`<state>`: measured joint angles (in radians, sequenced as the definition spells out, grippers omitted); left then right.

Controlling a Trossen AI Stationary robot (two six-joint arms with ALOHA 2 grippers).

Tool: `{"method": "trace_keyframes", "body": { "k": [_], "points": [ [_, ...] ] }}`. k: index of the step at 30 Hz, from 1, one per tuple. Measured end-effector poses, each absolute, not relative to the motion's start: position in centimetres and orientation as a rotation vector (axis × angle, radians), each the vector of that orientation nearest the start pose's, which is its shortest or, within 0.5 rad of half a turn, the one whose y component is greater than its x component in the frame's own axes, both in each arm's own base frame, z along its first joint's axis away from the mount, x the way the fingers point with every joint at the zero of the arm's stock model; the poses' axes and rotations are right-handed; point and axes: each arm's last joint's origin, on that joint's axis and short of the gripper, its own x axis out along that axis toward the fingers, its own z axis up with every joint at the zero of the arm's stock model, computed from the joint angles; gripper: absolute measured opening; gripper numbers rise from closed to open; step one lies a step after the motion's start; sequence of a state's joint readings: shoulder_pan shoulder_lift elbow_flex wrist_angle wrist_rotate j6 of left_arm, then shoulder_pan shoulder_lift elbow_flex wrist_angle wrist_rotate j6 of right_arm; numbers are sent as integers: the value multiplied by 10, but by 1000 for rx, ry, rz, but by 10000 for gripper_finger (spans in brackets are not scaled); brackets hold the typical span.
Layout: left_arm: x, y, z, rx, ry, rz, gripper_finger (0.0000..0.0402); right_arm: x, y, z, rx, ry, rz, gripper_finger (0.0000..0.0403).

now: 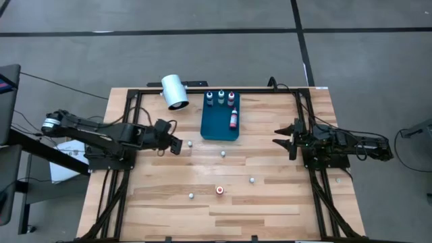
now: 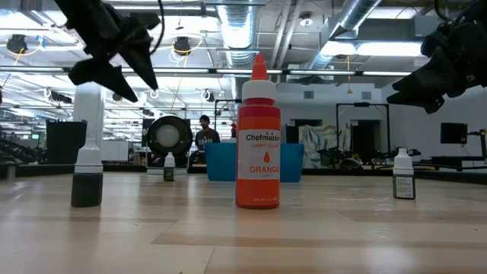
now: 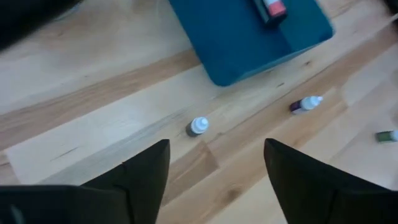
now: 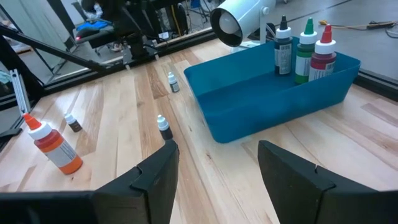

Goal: Pick & Place food coloring
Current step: Put the small left green food coloring bottle into the blue bin

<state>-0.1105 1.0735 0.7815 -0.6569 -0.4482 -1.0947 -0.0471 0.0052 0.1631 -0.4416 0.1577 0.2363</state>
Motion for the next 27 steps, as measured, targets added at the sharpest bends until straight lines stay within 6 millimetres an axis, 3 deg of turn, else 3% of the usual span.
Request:
{"method": "trace_keyframes", "body": {
  "k": [10,27],
  "points": [
    [226,3,223,-743,700,800,286,81,-8,176,218,260,-237,207],
    [262,20,172,-740,865,795,289,81,-8,176,218,259,-236,207]
  ]
}}
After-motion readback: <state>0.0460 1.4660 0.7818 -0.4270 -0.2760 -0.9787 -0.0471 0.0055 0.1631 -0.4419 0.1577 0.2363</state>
